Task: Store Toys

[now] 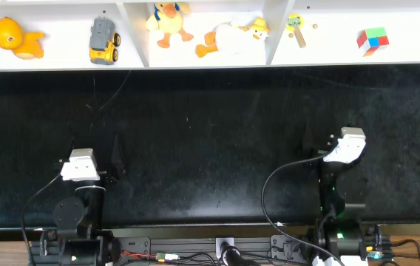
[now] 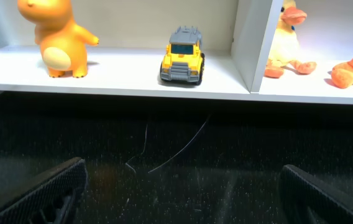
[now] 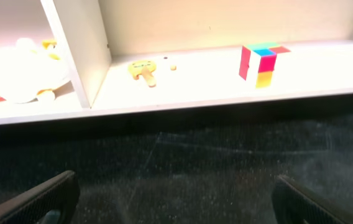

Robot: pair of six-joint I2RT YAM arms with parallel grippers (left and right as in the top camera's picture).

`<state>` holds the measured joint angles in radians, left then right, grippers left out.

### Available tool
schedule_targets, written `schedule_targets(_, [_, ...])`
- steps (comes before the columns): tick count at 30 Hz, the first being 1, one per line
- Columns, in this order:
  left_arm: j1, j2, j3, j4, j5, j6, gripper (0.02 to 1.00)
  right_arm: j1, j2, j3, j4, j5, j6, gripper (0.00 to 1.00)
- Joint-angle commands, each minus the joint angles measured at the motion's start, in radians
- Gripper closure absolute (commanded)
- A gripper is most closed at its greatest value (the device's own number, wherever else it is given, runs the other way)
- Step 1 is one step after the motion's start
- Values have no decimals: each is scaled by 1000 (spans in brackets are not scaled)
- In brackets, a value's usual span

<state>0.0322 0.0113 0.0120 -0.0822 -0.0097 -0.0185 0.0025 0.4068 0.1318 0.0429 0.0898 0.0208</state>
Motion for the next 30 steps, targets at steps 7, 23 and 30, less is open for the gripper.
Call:
schedule_targets(7, [2,-8,-4,-1,-8,15,20,5,-209,-127,11,7,36,5])
schedule_targets(23, [2,-8,-4,-1,-8,15,20,28,-404,-127,-114,4,36,5])
schedule_targets(30, [2,-8,-4,-1,-8,15,20,16,-404,-127,-120,1,35,5])
